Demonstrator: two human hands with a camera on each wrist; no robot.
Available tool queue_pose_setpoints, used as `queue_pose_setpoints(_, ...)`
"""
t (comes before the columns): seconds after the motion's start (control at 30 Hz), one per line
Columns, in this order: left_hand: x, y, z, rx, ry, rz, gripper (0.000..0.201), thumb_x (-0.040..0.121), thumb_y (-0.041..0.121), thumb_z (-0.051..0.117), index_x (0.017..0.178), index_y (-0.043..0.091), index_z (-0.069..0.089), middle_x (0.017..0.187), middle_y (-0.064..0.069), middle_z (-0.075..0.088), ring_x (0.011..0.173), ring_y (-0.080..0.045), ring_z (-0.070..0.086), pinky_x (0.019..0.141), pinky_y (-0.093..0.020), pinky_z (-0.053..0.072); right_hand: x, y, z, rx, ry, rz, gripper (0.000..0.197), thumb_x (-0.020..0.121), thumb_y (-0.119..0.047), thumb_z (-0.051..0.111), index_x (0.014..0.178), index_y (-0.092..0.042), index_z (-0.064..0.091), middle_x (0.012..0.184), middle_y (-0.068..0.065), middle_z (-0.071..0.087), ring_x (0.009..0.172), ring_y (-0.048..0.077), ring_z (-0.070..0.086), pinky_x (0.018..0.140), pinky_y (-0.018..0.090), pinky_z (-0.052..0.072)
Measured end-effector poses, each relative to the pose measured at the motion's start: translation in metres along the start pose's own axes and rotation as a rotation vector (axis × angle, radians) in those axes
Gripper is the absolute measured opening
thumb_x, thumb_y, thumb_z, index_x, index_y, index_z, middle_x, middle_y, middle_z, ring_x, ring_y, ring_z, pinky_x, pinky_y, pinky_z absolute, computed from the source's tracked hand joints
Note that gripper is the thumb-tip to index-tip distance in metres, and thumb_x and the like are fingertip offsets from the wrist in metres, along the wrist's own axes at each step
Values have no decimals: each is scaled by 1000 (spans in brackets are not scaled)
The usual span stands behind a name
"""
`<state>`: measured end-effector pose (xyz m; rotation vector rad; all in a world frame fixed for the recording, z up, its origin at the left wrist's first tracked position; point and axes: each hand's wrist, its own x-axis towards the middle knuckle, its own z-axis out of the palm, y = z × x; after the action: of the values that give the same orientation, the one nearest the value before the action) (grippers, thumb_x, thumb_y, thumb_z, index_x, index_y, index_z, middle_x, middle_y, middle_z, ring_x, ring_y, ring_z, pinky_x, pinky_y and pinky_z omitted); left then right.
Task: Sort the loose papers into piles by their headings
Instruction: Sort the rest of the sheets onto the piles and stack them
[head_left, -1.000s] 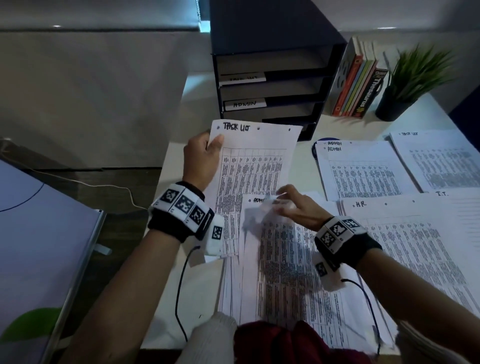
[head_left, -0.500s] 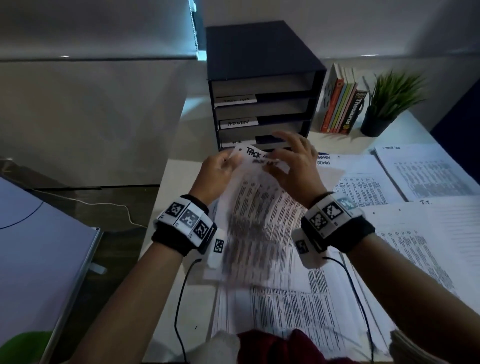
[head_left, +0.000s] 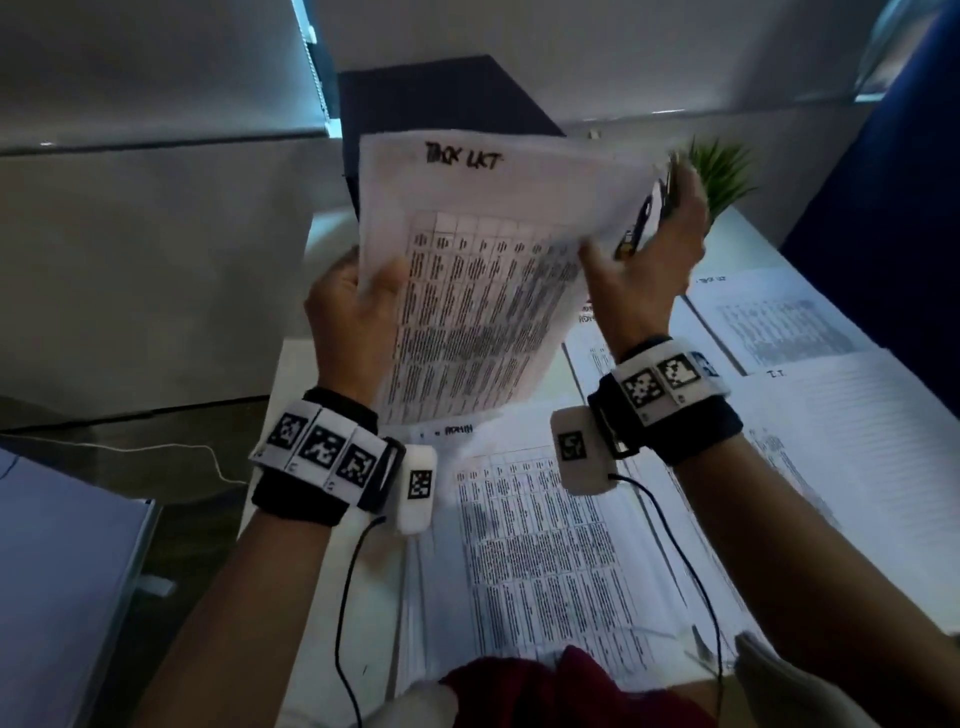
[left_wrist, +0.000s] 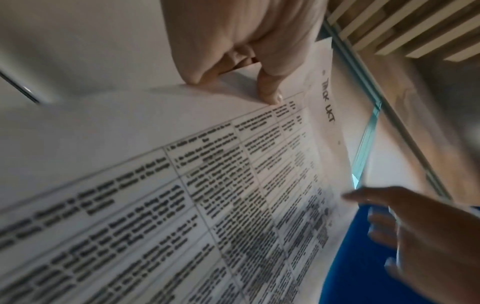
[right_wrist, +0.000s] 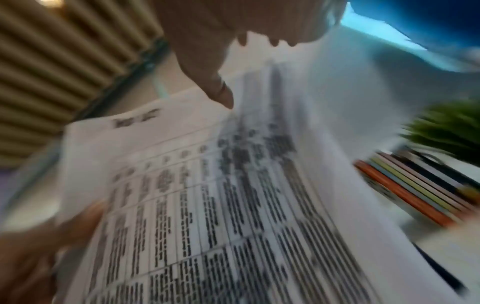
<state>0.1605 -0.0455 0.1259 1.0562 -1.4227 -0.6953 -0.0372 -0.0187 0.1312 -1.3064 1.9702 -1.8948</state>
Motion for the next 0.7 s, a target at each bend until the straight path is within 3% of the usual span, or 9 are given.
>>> queue_pose_setpoints(0.07, -2, 6, 7, -96, -55, -19, 10, 89, 16, 58, 85, 23, 63, 68, 20, 67, 71, 9, 63, 66, -13, 50, -1, 17, -14, 360, -178, 328, 75, 67, -12, 63, 136, -7, 33, 131, 13, 48, 118, 21, 50, 98, 36, 45)
queue_pose_setpoints(0.13, -2, 8, 16, -189, -85, -95, 12, 88, 17, 57, 83, 26, 63, 70, 22, 69, 73, 3, 65, 69, -18, 52, -7, 25, -26, 466, -312, 487, 46, 77, 4, 56, 122, 0, 49, 107, 10, 61, 92, 13, 61, 78, 23, 50)
queue_pose_setpoints(0.23, -2, 8, 33, -229, -118, -154, 2, 81, 27, 63, 82, 27, 63, 75, 14, 69, 77, -4, 64, 76, -27, 53, -13, 42, -44, 429, -299, 487, 32, 78, 3, 59, 110, 2, 58, 100, 13, 65, 89, 24, 63, 81, 35, 52)
queue_pose_setpoints(0.37, -16, 4, 64, -169, -260, -241, 10, 84, 13, 65, 88, 20, 60, 83, 9, 62, 68, 8, 60, 67, -11, 47, 0, 55, -73, 541, -205, 452, 45, 72, -8, 59, 115, 4, 56, 109, 20, 64, 98, 30, 63, 87, 42, 52)
queue_pose_setpoints(0.43, -26, 0, 87, -97, -336, -287, 12, 85, 13, 65, 86, 23, 58, 84, 4, 61, 70, -2, 60, 73, -18, 47, 17, 59, -93, 599, -176, 412, 40, 75, -8, 58, 114, 1, 55, 110, 21, 62, 101, 32, 60, 89, 45, 51)
queue_pose_setpoints(0.5, -36, -1, 115, -22, -341, -313, 6, 87, 13, 62, 87, 19, 62, 88, -5, 59, 75, -14, 57, 76, -27, 45, 36, 67, -114, 577, -189, 358, 31, 75, -8, 57, 105, -5, 57, 102, 14, 64, 95, 27, 61, 87, 41, 53)
queue_pose_setpoints(0.53, -41, 1, 130, 3, -301, -319, 9, 88, 12, 60, 95, 13, 65, 92, -7, 61, 79, -16, 58, 78, -28, 46, 46, 72, -127, 525, -213, 333, 24, 75, -9, 57, 99, -9, 57, 97, 10, 65, 89, 22, 63, 83, 36, 54)
queue_pose_setpoints(0.6, -48, 7, 161, 31, -192, -329, 23, 90, 14, 58, 108, 1, 63, 99, -9, 64, 90, -19, 61, 80, -26, 46, 66, 90, -152, 379, -280, 310, 13, 80, -5, 58, 88, -14, 54, 85, 5, 64, 74, 10, 63, 69, 24, 53)
queue_pose_setpoints(0.7, -51, 20, 207, 99, -88, -331, 28, 91, 16, 56, 107, -8, 61, 100, -9, 61, 93, -17, 57, 70, -14, 41, 93, 136, -187, 131, -348, 329, 24, 85, 6, 54, 81, -18, 54, 71, 3, 58, 55, -3, 56, 58, 13, 43)
